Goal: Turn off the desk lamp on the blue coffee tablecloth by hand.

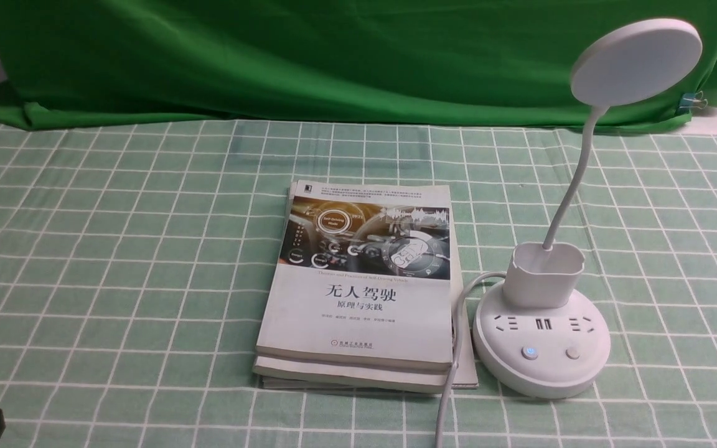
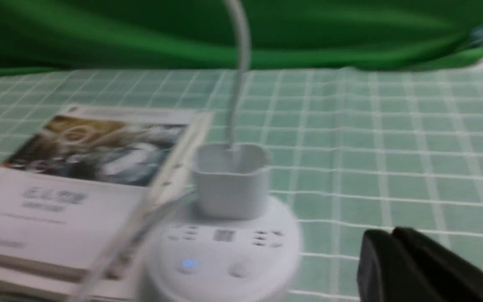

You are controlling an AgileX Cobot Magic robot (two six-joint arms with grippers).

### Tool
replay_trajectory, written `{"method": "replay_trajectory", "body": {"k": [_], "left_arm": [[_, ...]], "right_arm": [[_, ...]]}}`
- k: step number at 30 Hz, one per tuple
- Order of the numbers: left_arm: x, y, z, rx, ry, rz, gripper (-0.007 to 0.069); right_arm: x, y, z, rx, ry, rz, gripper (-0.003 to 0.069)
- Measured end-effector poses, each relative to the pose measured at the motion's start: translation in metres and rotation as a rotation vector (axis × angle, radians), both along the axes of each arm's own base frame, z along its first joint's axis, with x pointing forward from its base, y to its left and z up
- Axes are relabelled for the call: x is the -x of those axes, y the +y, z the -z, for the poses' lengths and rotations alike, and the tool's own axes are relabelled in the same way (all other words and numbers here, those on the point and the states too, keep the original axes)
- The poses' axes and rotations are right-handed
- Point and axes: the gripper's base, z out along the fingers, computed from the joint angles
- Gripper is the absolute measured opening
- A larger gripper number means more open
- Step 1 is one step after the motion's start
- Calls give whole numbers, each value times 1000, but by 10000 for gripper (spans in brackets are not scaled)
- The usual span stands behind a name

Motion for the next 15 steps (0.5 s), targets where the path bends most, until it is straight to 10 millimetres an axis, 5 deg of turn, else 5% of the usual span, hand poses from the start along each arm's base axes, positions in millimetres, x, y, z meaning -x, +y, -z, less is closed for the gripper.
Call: {"method": "replay_trajectory", "body": {"k": [4,15], "left_arm": [[0,0,0,0,0,0,0],[0,0,0,0,0,0,0]], "right_arm": [[11,-4,26,2,-59,27,30],[18,-5,28,5,-92,35,33]]}}
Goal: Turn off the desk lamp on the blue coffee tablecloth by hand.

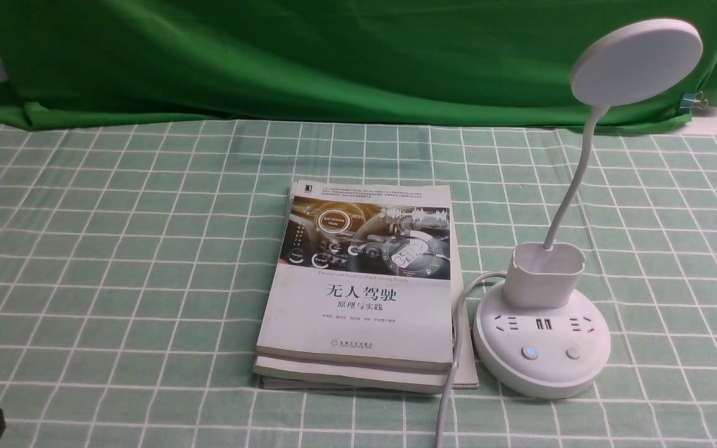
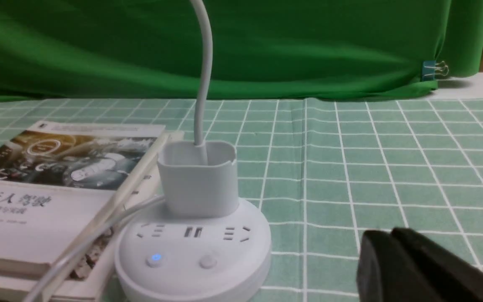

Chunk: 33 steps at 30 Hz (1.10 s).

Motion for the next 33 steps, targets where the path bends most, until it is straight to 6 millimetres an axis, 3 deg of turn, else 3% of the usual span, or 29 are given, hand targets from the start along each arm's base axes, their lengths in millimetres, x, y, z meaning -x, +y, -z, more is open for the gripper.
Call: {"method": "replay_trajectory", "body": {"k": [33], "left_arm": [[0,0,0,0,0,0,0]], "right_arm": [[0,0,0,11,2,-2,89]]}}
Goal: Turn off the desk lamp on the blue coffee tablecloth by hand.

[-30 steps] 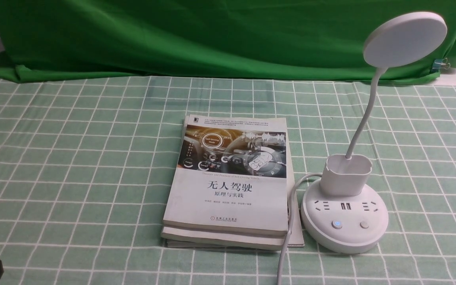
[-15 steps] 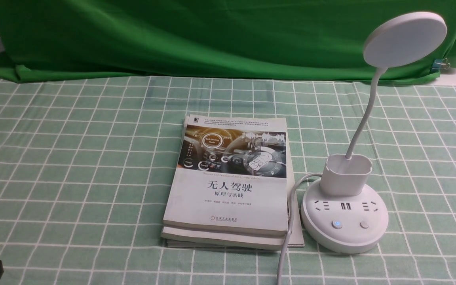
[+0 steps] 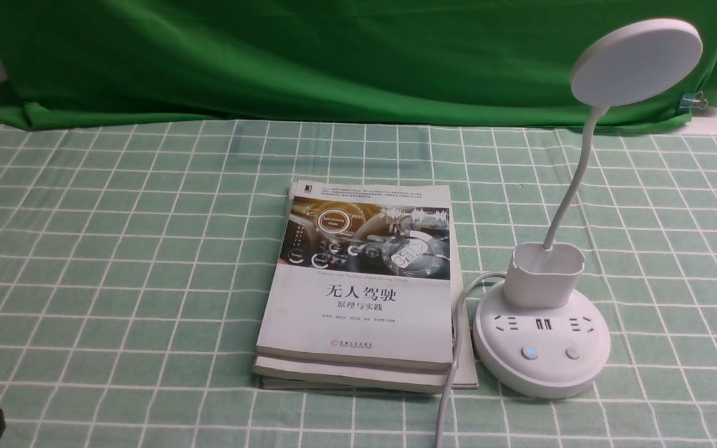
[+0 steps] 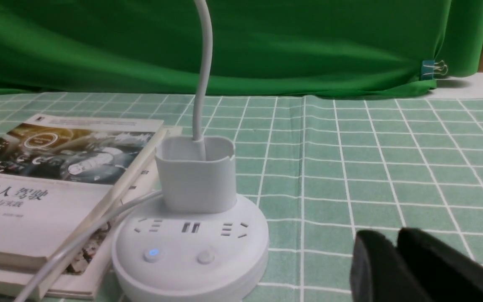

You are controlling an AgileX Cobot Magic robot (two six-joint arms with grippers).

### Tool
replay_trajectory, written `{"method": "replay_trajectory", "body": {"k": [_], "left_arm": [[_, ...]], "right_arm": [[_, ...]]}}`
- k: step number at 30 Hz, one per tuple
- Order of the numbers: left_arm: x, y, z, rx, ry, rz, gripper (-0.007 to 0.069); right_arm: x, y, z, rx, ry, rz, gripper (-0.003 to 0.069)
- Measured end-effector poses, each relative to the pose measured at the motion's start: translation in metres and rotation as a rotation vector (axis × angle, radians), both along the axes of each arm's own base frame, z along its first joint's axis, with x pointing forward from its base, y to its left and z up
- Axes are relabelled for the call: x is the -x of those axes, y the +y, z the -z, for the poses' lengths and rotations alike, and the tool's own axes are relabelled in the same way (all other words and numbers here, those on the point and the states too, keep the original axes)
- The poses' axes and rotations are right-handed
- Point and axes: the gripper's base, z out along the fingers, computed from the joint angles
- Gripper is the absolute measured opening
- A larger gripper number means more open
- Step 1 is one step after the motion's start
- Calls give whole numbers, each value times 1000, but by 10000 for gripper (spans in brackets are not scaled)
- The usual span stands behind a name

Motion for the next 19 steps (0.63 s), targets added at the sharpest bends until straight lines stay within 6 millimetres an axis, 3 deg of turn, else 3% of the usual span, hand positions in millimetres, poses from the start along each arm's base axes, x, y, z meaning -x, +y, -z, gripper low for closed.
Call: {"method": "replay_trajectory", "body": {"k": [19], "left_arm": [[0,0,0,0,0,0,0]], "right_arm": [[0,0,0,0,0,0,119]]}}
